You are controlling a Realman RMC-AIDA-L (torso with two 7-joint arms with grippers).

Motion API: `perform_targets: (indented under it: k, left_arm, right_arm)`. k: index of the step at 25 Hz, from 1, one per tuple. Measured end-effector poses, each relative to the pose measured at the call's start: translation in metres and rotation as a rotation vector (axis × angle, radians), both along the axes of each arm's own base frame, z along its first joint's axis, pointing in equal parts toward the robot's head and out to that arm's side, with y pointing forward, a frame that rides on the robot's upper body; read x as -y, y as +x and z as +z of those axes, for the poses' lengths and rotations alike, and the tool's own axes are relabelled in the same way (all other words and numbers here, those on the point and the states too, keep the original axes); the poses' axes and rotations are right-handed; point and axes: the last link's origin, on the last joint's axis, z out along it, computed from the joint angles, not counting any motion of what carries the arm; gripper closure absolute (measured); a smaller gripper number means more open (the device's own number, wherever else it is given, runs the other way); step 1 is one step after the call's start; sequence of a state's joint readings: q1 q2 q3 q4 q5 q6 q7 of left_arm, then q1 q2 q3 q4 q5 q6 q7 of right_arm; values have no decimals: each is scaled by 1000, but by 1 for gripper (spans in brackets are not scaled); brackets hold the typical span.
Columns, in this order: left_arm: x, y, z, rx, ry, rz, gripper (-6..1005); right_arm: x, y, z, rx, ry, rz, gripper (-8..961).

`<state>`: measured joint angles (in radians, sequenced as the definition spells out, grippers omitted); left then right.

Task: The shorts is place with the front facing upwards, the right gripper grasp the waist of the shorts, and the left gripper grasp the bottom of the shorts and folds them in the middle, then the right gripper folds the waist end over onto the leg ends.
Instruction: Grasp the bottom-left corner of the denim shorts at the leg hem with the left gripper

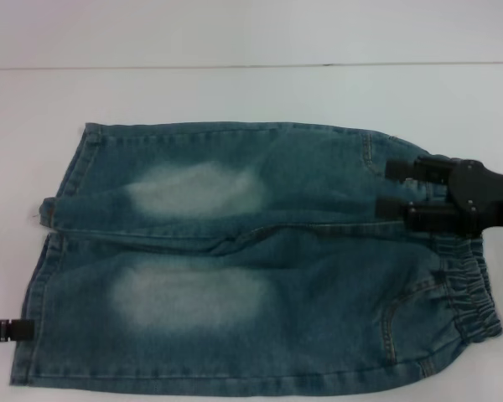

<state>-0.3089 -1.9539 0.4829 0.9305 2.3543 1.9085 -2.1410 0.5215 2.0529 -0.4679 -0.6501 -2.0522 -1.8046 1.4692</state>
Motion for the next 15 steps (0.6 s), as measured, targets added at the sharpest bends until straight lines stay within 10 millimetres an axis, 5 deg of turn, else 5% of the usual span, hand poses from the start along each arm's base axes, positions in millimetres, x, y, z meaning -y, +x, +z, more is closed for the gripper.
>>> perform_targets:
  k: [15]
  left_arm:
    - [1,-15,-22,-73,-35,93,121]
  right_arm:
    - [-20,-9,3,-8,64,-7,57]
